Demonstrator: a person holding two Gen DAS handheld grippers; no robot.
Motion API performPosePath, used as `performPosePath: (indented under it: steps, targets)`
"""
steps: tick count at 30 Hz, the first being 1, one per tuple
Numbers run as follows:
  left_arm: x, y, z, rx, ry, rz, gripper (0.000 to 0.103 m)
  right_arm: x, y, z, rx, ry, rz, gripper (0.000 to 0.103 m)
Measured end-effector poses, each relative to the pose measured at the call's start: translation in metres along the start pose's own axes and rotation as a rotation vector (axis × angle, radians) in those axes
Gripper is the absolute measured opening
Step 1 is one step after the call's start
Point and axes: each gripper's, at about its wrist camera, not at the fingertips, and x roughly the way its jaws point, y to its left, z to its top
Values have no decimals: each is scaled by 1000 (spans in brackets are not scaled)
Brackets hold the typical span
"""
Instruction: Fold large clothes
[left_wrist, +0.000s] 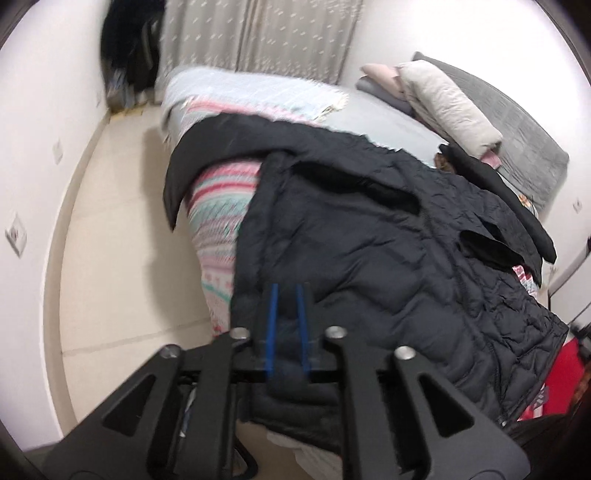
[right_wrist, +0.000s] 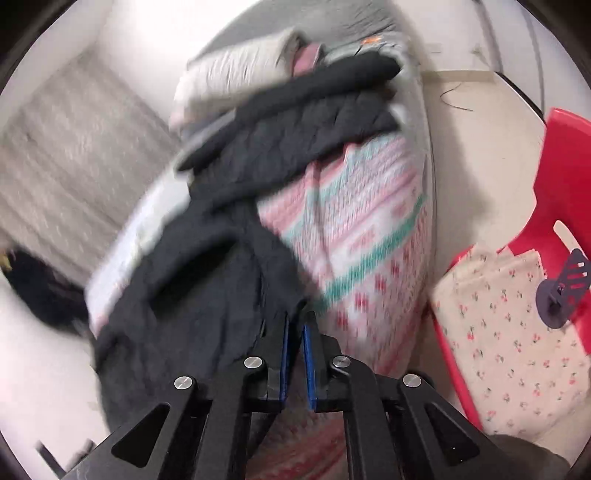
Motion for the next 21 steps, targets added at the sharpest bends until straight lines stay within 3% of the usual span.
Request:
performPosePath:
  steps: [2,3,4,5,6,7,8,11,14,17,19,21]
  targets:
    - [3,-16,14,18,6,-18,21,-30,-8,20,58,-139,-32,9]
    - [6,-26,21,28,17,-30,22,-41,-13,31,108,-188,-15,21]
    - [10,-35,29,41,27,-37,26,-42,-16,42,151,-204,38,40]
    - [15,-43,35,51,34,-44,29,-38,-18,55,185,-199,98,52]
    - [20,-54,43,65,42,-59,39,-27,-16,71,207,-168,155,64]
    - [25,-62,52,77,46,-73,51,-15,-13,83,212,-136,188,64]
    - [30,-73,64,92,38,-70,54,1,-8,98,208,-106,209,64]
    - [47,-88,79,122,3,-14,57,58,-1,137,187,-15,198,64]
    - [73,-88,75,106,38,5,59,127,-22,161,290,104,217,64]
    - [93,-87,74,91,108,-9,59,175,-38,173,327,135,128,64]
    - [97,-82,76,97,90,27,59,194,-42,185,314,120,71,64]
    - [101,-81,79,113,79,64,59,208,-44,197,329,96,68,64]
